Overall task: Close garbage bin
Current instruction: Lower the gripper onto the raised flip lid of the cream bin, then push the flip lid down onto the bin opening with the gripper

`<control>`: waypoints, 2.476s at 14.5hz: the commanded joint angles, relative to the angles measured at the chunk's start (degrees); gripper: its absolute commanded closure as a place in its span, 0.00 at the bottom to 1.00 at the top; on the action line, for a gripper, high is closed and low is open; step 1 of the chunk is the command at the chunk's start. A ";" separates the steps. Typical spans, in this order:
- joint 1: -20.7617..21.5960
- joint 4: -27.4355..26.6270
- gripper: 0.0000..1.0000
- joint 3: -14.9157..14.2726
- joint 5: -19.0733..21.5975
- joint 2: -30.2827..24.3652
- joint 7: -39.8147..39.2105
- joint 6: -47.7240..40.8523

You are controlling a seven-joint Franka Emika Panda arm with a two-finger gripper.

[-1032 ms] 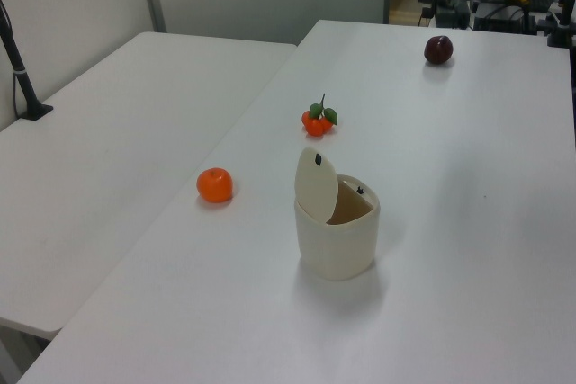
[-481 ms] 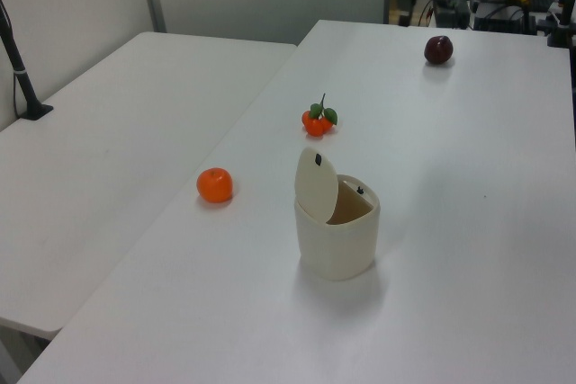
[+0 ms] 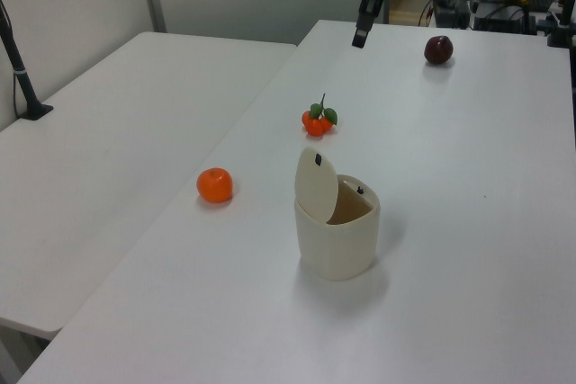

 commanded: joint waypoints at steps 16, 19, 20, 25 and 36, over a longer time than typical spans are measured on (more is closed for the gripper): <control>18.63 -1.38 1.00 -0.41 0.87 8.59 -0.93 20.78; 18.81 -1.55 1.00 -0.41 1.13 8.59 -3.12 20.25; 18.81 -1.55 1.00 -0.41 1.13 8.59 -3.82 20.08; 18.63 -1.47 1.00 -0.41 1.13 8.41 -10.15 12.00; 17.40 -4.37 1.00 -0.76 0.08 9.73 -13.67 6.37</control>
